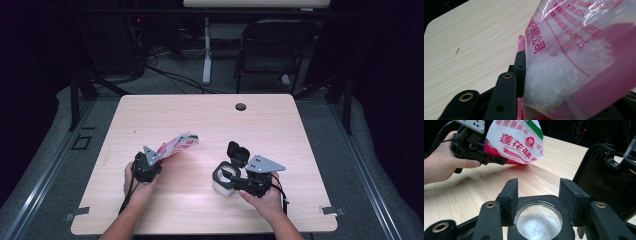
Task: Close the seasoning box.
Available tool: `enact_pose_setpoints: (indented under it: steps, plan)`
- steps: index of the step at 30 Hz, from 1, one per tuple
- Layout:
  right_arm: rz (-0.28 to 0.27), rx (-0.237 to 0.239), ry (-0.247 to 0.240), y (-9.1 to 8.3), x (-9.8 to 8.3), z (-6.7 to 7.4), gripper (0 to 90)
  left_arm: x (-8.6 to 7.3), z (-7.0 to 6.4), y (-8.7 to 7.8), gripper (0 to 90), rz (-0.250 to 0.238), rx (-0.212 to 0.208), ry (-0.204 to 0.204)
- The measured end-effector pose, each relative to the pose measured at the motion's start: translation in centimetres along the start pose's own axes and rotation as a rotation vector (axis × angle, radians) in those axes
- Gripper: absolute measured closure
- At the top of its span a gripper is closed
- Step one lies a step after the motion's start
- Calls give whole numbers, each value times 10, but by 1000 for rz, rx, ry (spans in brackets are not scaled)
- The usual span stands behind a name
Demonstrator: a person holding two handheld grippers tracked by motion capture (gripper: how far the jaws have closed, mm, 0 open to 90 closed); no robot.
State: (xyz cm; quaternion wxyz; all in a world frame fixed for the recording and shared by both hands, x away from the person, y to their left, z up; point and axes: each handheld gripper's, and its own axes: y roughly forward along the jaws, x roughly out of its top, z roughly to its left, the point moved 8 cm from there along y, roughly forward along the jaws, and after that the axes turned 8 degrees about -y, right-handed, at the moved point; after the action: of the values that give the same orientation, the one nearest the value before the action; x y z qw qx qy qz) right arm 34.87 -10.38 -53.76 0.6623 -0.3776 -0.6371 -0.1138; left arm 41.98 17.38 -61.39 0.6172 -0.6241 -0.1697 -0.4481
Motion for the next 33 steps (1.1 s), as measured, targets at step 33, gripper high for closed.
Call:
enact_pose_setpoints:
  steps: [33]
  plan:
    - [-5, -10, 11, -4, 1, -4, 498, 0, -22, -11, 404, 49, -120, 61]
